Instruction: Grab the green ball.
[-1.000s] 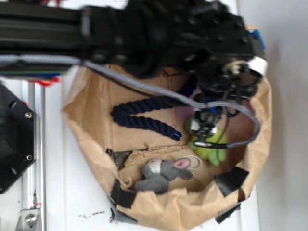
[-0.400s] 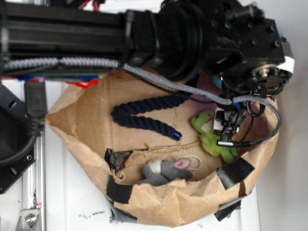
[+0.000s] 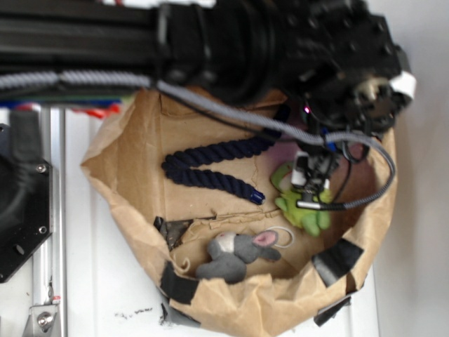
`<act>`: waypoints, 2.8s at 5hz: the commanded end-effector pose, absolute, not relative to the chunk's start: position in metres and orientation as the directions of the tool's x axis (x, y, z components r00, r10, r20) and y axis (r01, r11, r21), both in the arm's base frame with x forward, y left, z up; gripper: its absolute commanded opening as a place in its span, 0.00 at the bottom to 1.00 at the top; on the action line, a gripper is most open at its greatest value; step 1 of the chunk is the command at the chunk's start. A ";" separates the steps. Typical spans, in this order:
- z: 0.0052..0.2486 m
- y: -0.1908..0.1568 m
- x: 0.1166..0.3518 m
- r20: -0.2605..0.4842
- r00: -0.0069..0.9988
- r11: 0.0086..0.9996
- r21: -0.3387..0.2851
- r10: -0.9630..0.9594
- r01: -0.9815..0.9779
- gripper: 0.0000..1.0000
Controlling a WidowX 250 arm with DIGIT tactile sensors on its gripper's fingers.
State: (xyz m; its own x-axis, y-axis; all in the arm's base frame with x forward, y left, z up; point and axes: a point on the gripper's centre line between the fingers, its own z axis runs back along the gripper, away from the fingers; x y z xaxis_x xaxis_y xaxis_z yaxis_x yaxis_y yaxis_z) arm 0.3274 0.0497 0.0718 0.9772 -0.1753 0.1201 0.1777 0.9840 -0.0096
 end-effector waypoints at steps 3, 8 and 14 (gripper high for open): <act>0.103 0.079 0.318 0.266 0.963 0.998 0.060 -0.047 0.032 1.00; 0.081 0.088 0.334 0.238 0.971 0.987 0.158 -0.011 -0.027 1.00; 0.111 0.085 0.321 0.313 0.949 0.999 0.042 -0.027 0.015 1.00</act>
